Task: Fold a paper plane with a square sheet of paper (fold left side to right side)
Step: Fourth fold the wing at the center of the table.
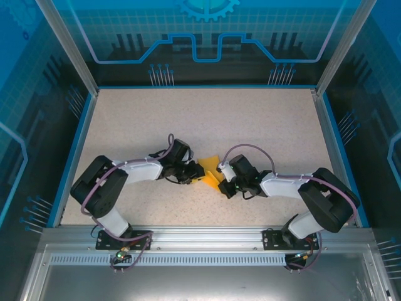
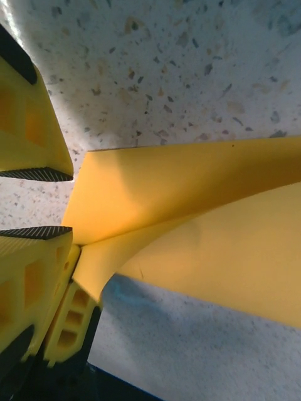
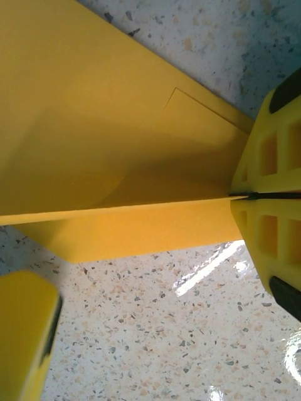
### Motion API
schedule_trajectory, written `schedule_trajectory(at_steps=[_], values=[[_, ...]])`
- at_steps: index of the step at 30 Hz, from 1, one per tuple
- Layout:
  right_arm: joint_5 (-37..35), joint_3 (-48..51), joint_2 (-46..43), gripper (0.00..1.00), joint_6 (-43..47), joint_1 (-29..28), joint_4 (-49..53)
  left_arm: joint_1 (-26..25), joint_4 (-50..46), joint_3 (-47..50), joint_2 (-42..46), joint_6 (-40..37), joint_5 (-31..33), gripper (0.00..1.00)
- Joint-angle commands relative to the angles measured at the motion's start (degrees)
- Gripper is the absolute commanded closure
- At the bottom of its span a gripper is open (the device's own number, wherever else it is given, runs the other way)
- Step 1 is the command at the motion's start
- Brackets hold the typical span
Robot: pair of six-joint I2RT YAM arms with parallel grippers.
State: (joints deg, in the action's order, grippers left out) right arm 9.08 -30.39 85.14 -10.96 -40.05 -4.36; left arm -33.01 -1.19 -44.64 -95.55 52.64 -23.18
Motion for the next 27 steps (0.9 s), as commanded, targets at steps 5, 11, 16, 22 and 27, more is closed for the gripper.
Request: schedule_trajectory(at_steps=[5,11,16,22,27], values=[[2.22,1.17,1.52,0.92,-0.86,0.70,1.64,-0.56,3.54,-4.01,-5.13,1.22,-2.20,0.70],[2.04,0.94,1.87,0.92,-0.93,0.86,1.84,-0.71,3.30,-5.87,-7.20,1.03,-2.47,0.68],[2.50,0.73,2.02,0.89,-0.97,1.15,2.16,-0.74,3.40,-6.67,-8.69,0.98,-2.56,0.67],[4.97,0.16,1.75,0.84,-0.90,2.24,2.77,-0.81,3.11,-7.43,-9.88,0.76,-2.40,0.66],[9.06,-0.53,-0.15,0.77,-1.57,4.50,3.48,-0.82,1.87,-7.74,-9.94,0.16,-1.88,0.66]])
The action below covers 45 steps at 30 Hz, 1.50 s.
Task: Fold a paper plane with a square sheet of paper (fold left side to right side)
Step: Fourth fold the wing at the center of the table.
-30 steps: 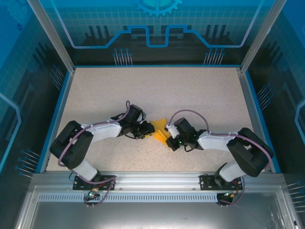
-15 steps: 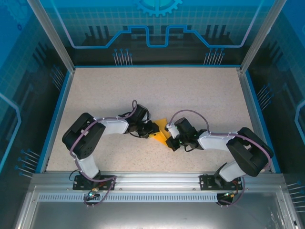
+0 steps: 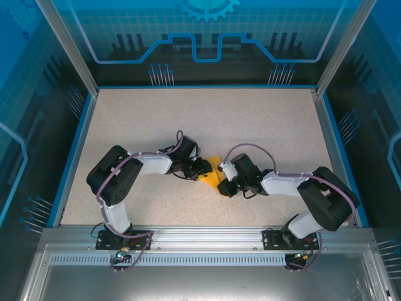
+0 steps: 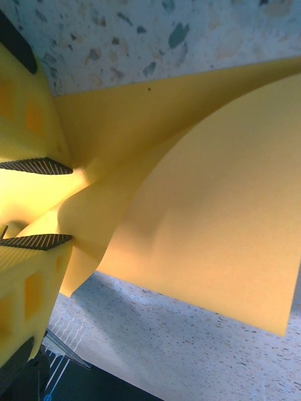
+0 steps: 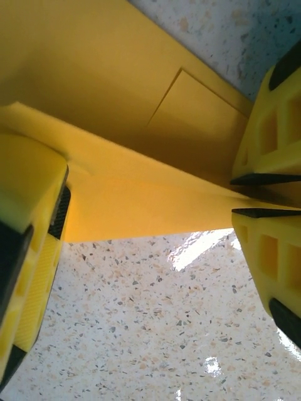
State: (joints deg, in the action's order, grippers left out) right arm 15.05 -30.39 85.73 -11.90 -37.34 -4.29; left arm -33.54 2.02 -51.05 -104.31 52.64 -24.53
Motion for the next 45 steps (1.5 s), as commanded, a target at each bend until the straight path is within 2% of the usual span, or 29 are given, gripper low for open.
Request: schedule_trajectory(at_steps=[1,8,12,20,28,33,40,45], values=[[4.32,-0.75,-1.28,0.75,-0.79,2.60,3.54,-0.26,-1.46,-1.34,-1.20,0.02,-0.51,0.66],[13.70,-2.56,-3.58,0.62,-3.74,7.67,3.47,-0.29,-1.43,-0.99,-1.33,-0.01,-0.38,0.66],[17.51,-4.99,-1.36,0.59,-5.51,9.38,3.48,-0.25,-1.41,-0.90,-1.22,-0.04,-0.38,0.66],[10.95,-6.61,0.44,0.59,-2.69,7.95,9.50,-0.24,-1.58,-0.92,-0.99,-0.13,-0.40,0.66],[8.42,-7.75,3.19,0.60,-2.86,4.54,10.80,-0.23,-1.55,-0.81,-0.56,-0.34,-0.37,0.65],[8.50,-8.91,4.82,0.68,-2.70,3.95,11.42,-0.26,-1.18,-0.55,-0.13,-0.15,-0.60,0.65],[10.69,-8.68,5.58,0.90,-3.43,4.46,10.67,-0.22,-1.65,0.11,2.66,-0.40,-0.52,0.65],[13.11,-7.68,5.69,0.95,-4.25,5.39,8.70,-0.51,-1.34,0.24,2.50,0.00,-0.68,0.64]])
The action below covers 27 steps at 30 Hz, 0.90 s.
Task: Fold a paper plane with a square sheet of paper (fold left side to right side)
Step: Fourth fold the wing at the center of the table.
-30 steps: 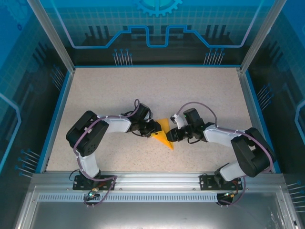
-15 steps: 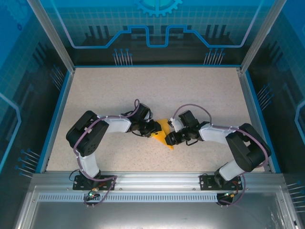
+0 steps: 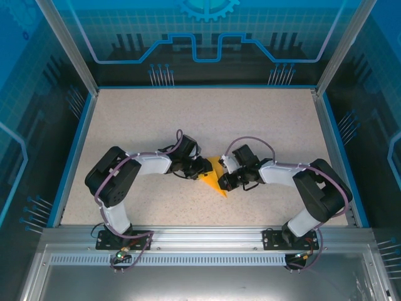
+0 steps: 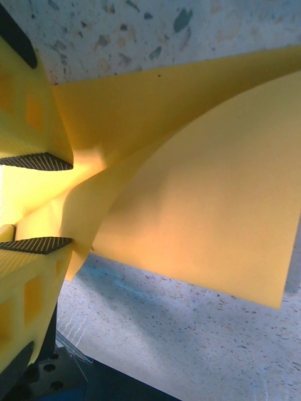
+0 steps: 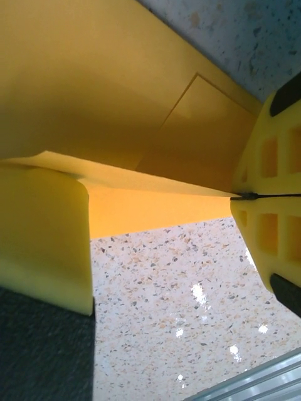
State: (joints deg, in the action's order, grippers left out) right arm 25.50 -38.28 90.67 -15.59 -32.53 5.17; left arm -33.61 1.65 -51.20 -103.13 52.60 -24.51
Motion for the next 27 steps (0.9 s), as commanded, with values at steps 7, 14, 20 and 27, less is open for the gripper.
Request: schedule_trajectory(at_steps=[7,14,20,27], values=[[3.96,1.21,0.82,0.96,-1.10,1.62,-2.09,-1.42,-0.84,-0.47,0.17,0.23,-0.88,0.67],[4.43,1.28,1.83,0.96,-0.92,2.04,-2.24,-1.71,-0.60,-1.46,-1.78,0.34,-0.95,0.66],[5.26,1.11,2.74,0.95,-0.93,2.39,-2.44,-1.73,-1.06,-1.89,-3.30,0.26,-0.54,0.65],[8.10,1.01,3.88,0.92,-1.25,3.35,-3.38,-1.77,-2.65,-1.97,-4.12,-0.17,0.42,0.63]])
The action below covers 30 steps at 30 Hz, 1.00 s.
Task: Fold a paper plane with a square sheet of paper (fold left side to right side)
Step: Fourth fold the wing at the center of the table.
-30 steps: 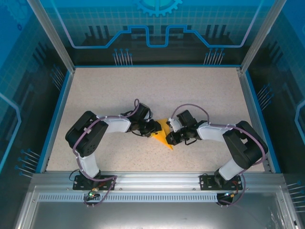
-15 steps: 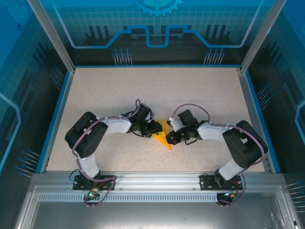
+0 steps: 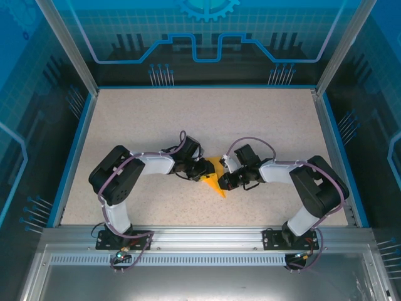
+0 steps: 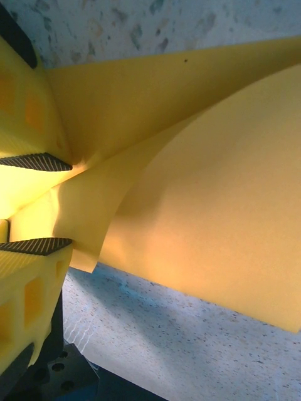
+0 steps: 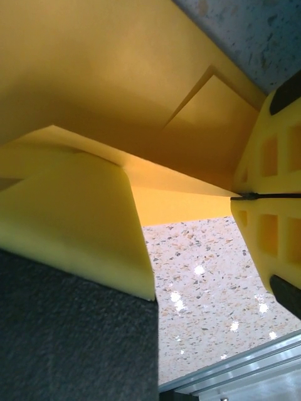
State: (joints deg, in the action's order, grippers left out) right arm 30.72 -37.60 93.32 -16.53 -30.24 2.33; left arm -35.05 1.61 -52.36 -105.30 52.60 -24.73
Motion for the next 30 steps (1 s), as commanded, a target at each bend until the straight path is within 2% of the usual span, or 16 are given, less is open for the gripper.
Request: schedule_trajectory(at_steps=[1,9,20,30], values=[[3.59,0.30,1.52,0.91,-0.50,1.23,-0.74,-0.37,-2.73,-0.90,-2.01,-0.29,0.75,0.63],[4.96,0.16,1.38,0.88,-0.64,1.90,-0.90,-0.29,-3.82,-1.08,-2.67,-0.48,1.40,0.63],[7.77,-0.16,-3.49,0.71,-1.19,6.33,-0.13,-0.35,-4.69,-1.43,-2.55,-0.81,1.83,0.63],[9.12,-4.53,1.49,0.70,-4.24,7.91,-1.74,-0.31,-4.92,-1.62,-2.46,-0.99,1.81,0.63]])
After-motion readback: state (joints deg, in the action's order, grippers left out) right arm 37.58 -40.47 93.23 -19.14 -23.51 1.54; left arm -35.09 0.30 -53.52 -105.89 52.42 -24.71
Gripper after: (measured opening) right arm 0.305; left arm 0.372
